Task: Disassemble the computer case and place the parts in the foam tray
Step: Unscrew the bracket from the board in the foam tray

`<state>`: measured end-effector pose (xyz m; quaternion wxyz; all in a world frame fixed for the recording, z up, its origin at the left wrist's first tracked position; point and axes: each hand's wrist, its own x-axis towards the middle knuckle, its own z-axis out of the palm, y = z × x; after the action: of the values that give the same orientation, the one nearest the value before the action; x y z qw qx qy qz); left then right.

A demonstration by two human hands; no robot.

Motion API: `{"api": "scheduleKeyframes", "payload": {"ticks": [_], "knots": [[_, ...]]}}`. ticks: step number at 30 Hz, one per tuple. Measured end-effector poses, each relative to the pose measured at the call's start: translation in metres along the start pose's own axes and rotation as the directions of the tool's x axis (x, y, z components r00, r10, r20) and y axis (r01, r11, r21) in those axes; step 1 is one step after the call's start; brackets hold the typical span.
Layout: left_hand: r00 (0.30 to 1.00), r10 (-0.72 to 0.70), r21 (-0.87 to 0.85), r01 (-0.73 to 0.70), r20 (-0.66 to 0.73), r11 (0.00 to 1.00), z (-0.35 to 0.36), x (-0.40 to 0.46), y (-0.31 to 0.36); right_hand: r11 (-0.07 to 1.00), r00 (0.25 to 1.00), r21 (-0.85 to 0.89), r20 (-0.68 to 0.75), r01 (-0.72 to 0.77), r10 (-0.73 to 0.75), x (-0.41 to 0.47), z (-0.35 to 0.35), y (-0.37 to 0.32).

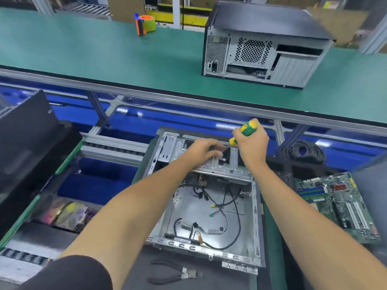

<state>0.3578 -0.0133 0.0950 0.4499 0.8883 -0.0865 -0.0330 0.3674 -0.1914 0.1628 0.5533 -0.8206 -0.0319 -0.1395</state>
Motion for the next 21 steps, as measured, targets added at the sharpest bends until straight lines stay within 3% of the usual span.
{"api": "scheduleKeyframes", "payload": {"ticks": [4,10,15,21], "knots": [[0.999,0.01,0.014,-0.009,-0.048,1.0,0.006,0.009,-0.011,0.999,0.999,-0.044,0.029,-0.016,0.018,0.009,0.013,0.0],[0.994,0.111,0.187,-0.108,-0.009,0.976,0.007,0.011,-0.013,0.971,0.99,-0.236,0.127,-0.034,0.066,0.023,0.022,-0.013],[0.992,0.126,0.196,-0.126,0.012,0.973,0.005,0.012,-0.013,0.9,0.987,-0.436,0.136,-0.018,0.086,0.038,0.028,-0.033],[0.994,0.113,0.187,-0.111,-0.003,0.976,0.007,0.012,-0.015,0.855,0.98,-0.516,0.189,0.041,0.067,0.049,0.033,-0.049]]}}
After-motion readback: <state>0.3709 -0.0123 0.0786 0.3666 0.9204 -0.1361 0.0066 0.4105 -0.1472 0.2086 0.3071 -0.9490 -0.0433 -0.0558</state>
